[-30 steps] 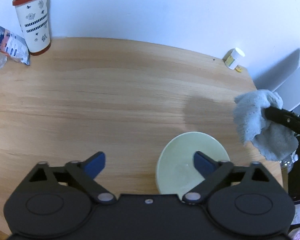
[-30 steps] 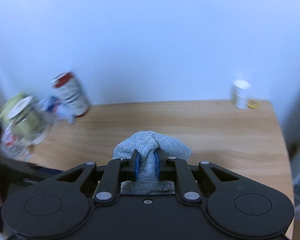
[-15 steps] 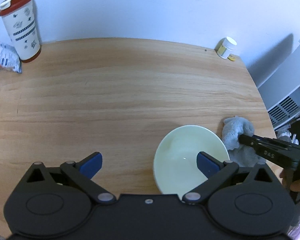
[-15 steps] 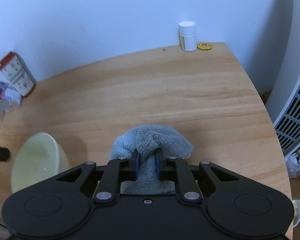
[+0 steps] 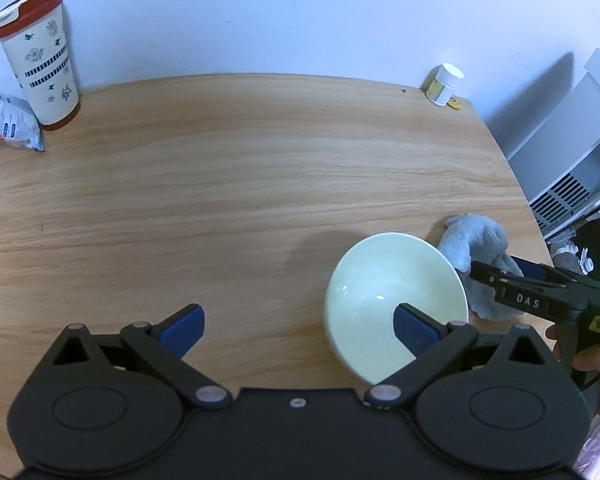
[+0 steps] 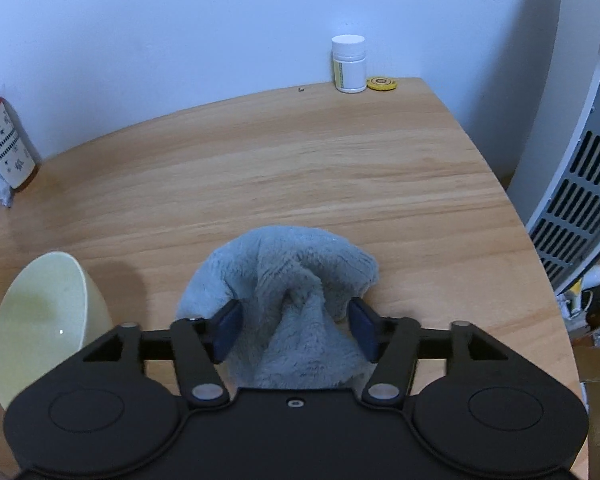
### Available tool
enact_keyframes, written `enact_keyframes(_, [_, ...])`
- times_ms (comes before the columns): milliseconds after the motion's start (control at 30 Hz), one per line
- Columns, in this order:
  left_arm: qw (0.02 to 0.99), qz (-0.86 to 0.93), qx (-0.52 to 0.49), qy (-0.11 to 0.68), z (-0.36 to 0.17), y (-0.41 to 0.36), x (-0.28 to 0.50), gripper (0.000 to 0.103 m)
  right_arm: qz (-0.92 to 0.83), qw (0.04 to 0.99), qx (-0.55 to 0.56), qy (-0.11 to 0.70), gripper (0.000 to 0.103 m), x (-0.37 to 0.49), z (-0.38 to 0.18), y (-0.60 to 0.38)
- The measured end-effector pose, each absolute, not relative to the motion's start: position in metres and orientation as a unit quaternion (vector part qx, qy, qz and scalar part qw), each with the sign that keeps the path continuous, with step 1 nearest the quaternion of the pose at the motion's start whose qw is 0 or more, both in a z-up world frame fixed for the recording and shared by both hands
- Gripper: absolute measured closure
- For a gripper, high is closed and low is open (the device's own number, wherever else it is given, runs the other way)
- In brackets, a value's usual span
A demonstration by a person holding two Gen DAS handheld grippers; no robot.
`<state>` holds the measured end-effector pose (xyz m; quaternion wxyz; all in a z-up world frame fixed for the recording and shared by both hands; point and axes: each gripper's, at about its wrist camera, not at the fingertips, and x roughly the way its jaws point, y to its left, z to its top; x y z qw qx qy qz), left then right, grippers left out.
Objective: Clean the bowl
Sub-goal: 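Lower the grey towel beside the bowl and open the right gripper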
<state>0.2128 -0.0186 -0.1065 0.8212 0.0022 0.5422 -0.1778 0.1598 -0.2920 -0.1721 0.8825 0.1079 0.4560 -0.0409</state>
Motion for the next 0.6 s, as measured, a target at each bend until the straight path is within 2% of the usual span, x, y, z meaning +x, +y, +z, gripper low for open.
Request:
enact_keyframes(67, [0.823, -0.182, 0.008, 0.538, -0.105, -0.017, 0.211, 0.0, -0.046, 0.885, 0.109, 0.45, 0.026, 0.156, -0.169, -0.289])
enact_keyframes(133, [0.823, -0.188, 0.014, 0.536, -0.104, -0.015, 0.209, 0.0, -0.057, 0.889, 0.108, 0.442, 0.011, 0.151, -0.166, -0.285])
enact_keyframes(200, [0.823, -0.195, 0.019, 0.534, -0.103, -0.013, 0.205, 0.0, -0.062, 0.893, 0.107, 0.432, 0.0, 0.146, -0.161, -0.282])
enact_keyframes(600, [0.847, -0.173, 0.02, 0.502, -0.078, 0.001, 0.175, 0.0, -0.071, 0.901, 0.1, 0.415, 0.0, 0.11, -0.104, -0.258])
